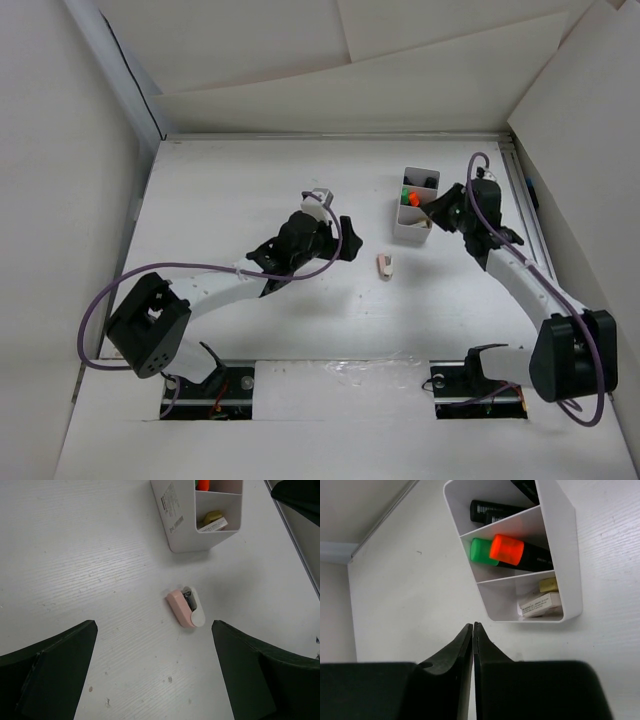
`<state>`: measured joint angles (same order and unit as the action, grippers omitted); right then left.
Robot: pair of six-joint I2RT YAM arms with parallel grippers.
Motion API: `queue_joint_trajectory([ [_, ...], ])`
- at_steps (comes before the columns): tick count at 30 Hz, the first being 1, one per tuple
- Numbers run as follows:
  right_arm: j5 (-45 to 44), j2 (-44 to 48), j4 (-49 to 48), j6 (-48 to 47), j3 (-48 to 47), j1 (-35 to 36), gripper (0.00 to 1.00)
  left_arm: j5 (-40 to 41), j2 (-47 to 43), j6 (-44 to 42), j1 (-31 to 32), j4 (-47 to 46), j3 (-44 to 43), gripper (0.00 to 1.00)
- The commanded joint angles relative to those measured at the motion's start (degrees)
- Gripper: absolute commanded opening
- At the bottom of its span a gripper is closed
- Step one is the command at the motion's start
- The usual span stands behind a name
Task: Sort the stationery into containers
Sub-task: Pick up the stapler from the center of the board.
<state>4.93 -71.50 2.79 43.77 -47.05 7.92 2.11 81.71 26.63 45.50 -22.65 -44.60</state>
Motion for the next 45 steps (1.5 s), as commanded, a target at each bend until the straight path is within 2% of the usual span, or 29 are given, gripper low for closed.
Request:
queue_joint_trajectory([
  [1,0.09,2.94,0.55,-0.35,0.11,2.0,0.08,-3.16,-0.76,0.09,-0.32,-4.5,0.38,1.0],
  [3,-1.67,3.65,1.78,-0.35,1.6,5.51,0.08,-3.78,-0.15,0.09,-0.32,-4.5,0.39,1.0],
  [5,-3.6,3.65,4.41,-0.35,1.61,8.15,0.25,-3.78,0.46,0.09,-0.32,-4.5,0.39,1.0],
  [6,-5.35,3.65,5.29,-1.13,1.61,10.77,0.48,-3.78,0.47,0.09,-0.32,-4.5,0.39,1.0],
  [8,-7.47,2.43,8.7,-1.92,1.61,13.07,0.69,-3.16,-0.14,0.09,-0.32,-5.03,1.0,1.0],
  [11,-10.55,-0.38,11.18,-2.54,1.61,16.33,0.88,-0.8,-1.81,-0.96,-0.32,-4.42,1.7,1.0],
  [13,-12.47,-1.88,11.19,-2.55,1.61,18.17,0.93,0.69,-4.01,-0.97,-0.32,-4.42,3.54,1.0],
  [17,-14.5,-6.97,11.19,-1.93,1.61,20.54,0.93,4.03,-7.53,-0.97,-0.32,-5.82,6.54,1.0],
  [20,-16.43,-11.98,11.19,-0.88,0.3,22.48,0.89,7.82,-9.9,-0.44,-0.84,-5.82,7.94,1.0],
  [21,-16.44,-14.34,11.19,-0.36,-0.75,23.01,0.81,8.34,-10.43,-0.44,-0.85,-5.3,7.95,1.0],
  [24,-18.9,-17.43,11.19,0.7,-3.13,24.6,0.72,8.96,-11.84,-0.96,-0.85,-4.59,7.95,1.0],
  [27,-21.96,-20.86,13.2,1.75,-5.15,26.52,0.57,8.97,-14.47,-0.97,-0.85,-3.98,8.48,1.0],
  [28,-22.68,-22.17,13.21,1.76,-5.68,27.23,0.43,8.97,-15.0,-0.97,-0.85,-3.28,9.0,1.0],
  [31,-24.87,-23.33,14.44,2.99,-7.09,28.54,0.25,8.97,-17.11,-0.18,-0.85,-3.27,9.79,1.0],
  [32,-24.88,-23.33,14.44,3.69,-7.09,28.55,0.16,8.97,-17.63,0.52,-0.85,-3.27,9.79,1.0],
  [33,-25.75,-23.33,14.44,3.69,-7.09,29.07,0.13,8.97,-18.51,1.22,-0.85,-3.27,10.58,1.0],
  [39,-26.29,-14.22,14.97,2.82,-7.62,27.59,0.13,8.97,-19.66,2.28,-0.85,-3.27,11.2,1.0],
  [45,-22.24,-7.95,14.97,-1.14,-12.35,18.9,0.16,8.97,-19.05,2.28,-0.85,-3.27,11.2,1.0],
])
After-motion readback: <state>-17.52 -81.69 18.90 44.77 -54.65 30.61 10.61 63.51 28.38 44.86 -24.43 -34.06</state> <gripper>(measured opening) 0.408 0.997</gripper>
